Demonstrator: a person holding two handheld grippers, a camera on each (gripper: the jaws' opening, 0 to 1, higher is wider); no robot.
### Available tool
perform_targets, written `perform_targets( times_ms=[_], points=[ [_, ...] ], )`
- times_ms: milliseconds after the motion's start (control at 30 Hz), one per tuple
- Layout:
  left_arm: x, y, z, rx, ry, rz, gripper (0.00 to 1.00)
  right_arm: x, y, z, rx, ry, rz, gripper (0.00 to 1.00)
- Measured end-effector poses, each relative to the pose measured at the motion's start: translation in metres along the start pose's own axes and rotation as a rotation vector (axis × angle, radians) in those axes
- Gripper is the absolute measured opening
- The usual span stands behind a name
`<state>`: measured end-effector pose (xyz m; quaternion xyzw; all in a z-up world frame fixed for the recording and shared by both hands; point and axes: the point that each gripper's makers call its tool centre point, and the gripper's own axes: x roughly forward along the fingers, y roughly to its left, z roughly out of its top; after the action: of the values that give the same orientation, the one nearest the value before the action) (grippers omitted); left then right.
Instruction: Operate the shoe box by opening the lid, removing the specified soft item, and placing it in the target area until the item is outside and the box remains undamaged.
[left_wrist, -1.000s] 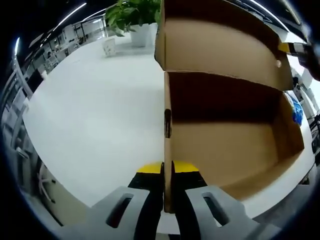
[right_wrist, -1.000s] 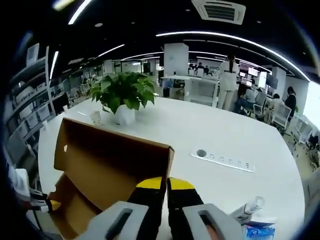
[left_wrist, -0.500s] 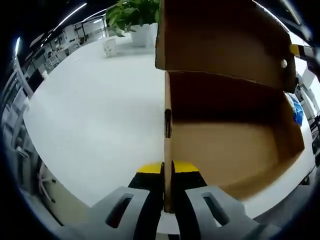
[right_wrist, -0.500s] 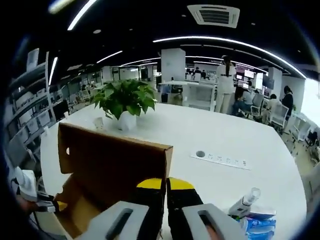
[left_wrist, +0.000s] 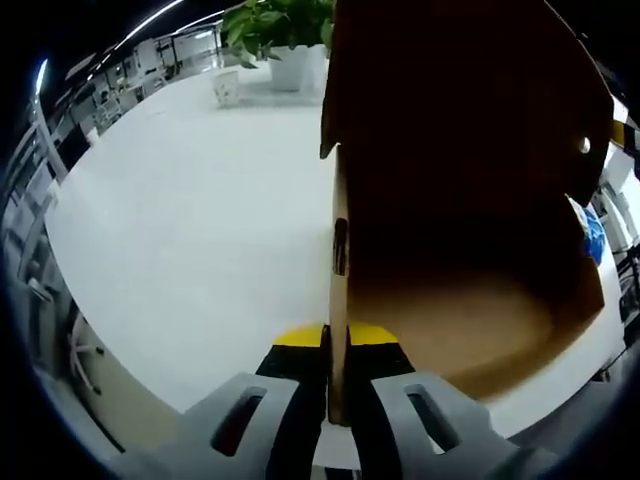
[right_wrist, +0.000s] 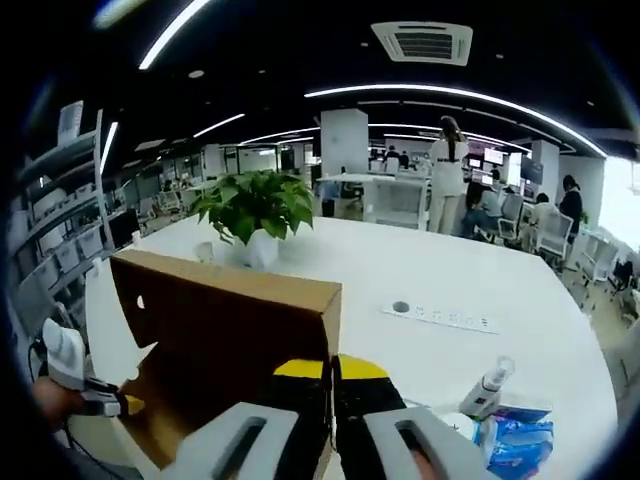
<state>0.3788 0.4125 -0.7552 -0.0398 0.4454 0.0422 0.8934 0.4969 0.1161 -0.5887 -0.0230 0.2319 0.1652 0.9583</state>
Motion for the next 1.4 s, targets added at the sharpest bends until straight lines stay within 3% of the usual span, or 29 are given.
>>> perform_targets(
  times_ms=[333,900,1167,1400],
  points=[
    [0.0,0.0,-0.001,0.018,-0.001,0.007,0.03,-0.019,0.005,-0.017,0.03,-0.033,0.005,0.0],
    [-0.001,0.0,-0.001,-0.004,-0.017,0.001,0.03,-0.04,0.014,-0.038,-0.021,-0.057,0.032,0.0],
    [0.0,0.0,0.0,-0.012,-0.019,-0.002,0.04,-0.048,0.019,-0.051,-0.09,-0.046,0.047,0.0],
    [0.0,-0.003,0.001,-0.006,-0.022,-0.014,0.04,-0.053,0.019,-0.053,-0.098,-0.05,0.038,0.0]
  ],
)
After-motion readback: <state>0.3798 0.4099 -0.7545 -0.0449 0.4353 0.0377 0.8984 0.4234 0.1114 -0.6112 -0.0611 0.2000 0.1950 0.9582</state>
